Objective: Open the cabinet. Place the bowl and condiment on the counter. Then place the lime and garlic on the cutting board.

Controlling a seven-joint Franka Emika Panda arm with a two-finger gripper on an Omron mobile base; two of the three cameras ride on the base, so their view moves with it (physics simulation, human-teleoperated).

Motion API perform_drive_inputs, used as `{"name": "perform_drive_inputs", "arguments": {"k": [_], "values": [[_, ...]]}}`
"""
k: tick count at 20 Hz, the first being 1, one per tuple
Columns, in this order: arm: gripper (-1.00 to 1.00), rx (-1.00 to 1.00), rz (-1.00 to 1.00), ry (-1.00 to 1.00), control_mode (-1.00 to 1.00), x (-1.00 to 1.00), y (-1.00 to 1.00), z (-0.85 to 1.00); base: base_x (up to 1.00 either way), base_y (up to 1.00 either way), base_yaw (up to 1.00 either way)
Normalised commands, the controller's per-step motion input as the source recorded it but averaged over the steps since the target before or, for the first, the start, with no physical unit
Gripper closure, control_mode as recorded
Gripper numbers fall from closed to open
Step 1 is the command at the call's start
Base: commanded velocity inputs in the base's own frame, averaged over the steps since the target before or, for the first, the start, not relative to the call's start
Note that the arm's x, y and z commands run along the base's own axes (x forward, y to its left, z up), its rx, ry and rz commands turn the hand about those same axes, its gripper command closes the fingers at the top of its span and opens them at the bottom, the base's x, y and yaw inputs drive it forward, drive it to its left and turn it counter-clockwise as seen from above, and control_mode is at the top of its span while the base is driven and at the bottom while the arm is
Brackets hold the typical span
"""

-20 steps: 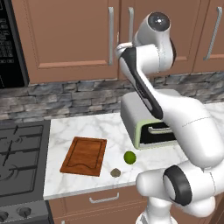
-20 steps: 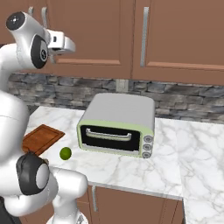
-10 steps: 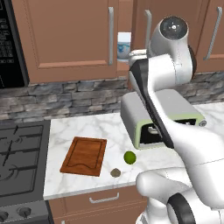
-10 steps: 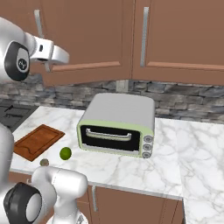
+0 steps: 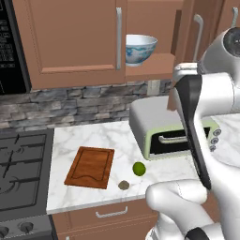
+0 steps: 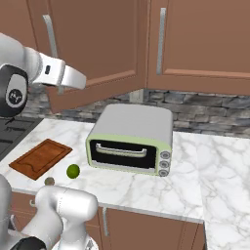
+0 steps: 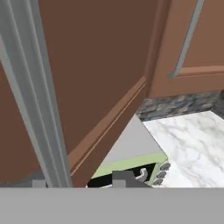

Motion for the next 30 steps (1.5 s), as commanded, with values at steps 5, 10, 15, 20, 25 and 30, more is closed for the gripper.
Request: {"name": "perform_drive_inputs", "arguments": {"k": [5,10,15,20,25,30], "values": [[-1.0,-0.02,-0.02,0.0,-1.0,-1.0,-0.48,0.0,0.0,0.0,0.0],[-1.0,-0.26,0.0,0.0,-1.0,-1.0,0.89,0.05,0.0,0.0,0.0],[-1.0,-0.4,0.0,0.02,-1.0,-0.65,1.0,0.14,0.0,0.0,0.0],[-1.0,-0.37,-0.1,0.28,-1.0,0.75,0.84,0.04,0.0,0.0,0.0],[-1.0,-0.23,-0.13,0.27,-1.0,1.0,0.18,-0.01,0.0,0.0,0.0],[-1.0,-0.14,-0.04,0.18,-1.0,1.0,-0.3,-0.01,0.0,0.0,0.0]]}}
